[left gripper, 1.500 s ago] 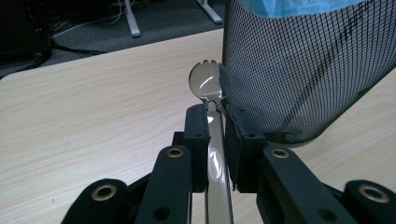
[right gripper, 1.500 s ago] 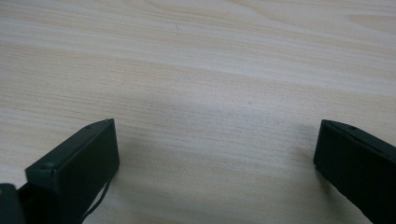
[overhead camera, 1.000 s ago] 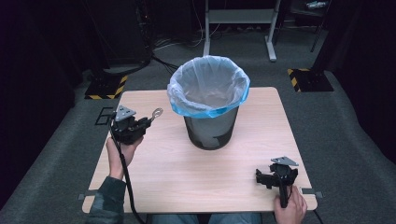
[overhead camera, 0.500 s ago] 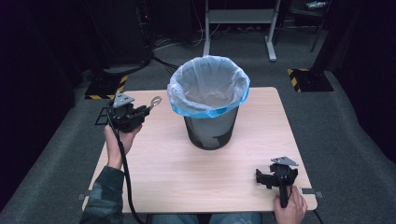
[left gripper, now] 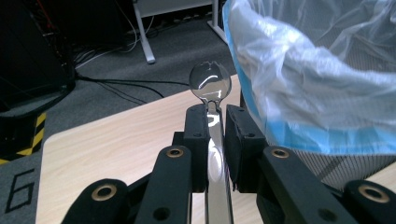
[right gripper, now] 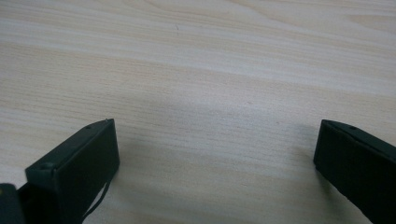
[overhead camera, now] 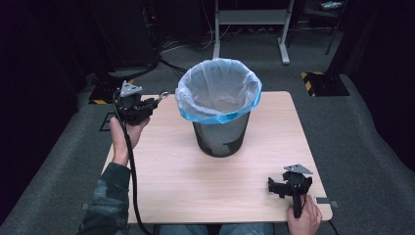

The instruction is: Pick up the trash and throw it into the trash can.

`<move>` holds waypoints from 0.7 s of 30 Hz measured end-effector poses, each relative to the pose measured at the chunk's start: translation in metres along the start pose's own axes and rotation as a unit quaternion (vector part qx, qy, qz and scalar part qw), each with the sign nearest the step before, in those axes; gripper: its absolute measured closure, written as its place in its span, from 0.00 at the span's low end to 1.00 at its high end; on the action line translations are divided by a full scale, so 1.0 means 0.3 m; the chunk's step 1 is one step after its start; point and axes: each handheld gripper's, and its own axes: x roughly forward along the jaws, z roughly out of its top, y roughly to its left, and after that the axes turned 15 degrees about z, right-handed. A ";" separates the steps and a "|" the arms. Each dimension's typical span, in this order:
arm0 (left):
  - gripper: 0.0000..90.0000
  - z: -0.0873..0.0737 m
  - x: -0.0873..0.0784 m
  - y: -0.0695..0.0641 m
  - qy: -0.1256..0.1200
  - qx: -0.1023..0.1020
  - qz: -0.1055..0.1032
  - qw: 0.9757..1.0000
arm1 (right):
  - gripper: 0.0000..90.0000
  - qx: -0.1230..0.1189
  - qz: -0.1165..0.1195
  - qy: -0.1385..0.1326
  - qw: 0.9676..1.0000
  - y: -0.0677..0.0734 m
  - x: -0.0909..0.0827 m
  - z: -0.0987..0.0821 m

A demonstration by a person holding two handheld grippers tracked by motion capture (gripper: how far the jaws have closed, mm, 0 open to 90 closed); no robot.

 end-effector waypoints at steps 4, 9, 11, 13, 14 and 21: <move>0.88 0.033 0.010 -0.002 -0.003 0.001 0.000 1.000 | 0.00 0.000 0.000 0.000 1.000 0.000 0.000 0.000; 0.88 0.077 0.029 0.001 -0.003 -0.009 -0.009 1.000 | 0.00 0.000 0.000 0.000 1.000 0.000 0.000 0.000; 0.88 0.095 0.036 0.004 -0.001 -0.011 -0.009 1.000 | 0.00 0.000 0.000 0.000 1.000 0.000 0.000 0.000; 0.88 0.107 0.040 0.007 -0.002 -0.016 -0.012 1.000 | 0.00 0.000 0.000 0.000 1.000 0.000 0.000 0.000; 0.88 0.118 0.041 0.008 -0.004 -0.016 -0.012 1.000 | 0.00 0.000 0.000 0.000 1.000 0.000 0.000 0.000; 0.88 0.169 0.046 0.001 -0.010 -0.015 -0.017 1.000 | 0.00 0.000 0.000 0.000 1.000 0.000 0.000 0.000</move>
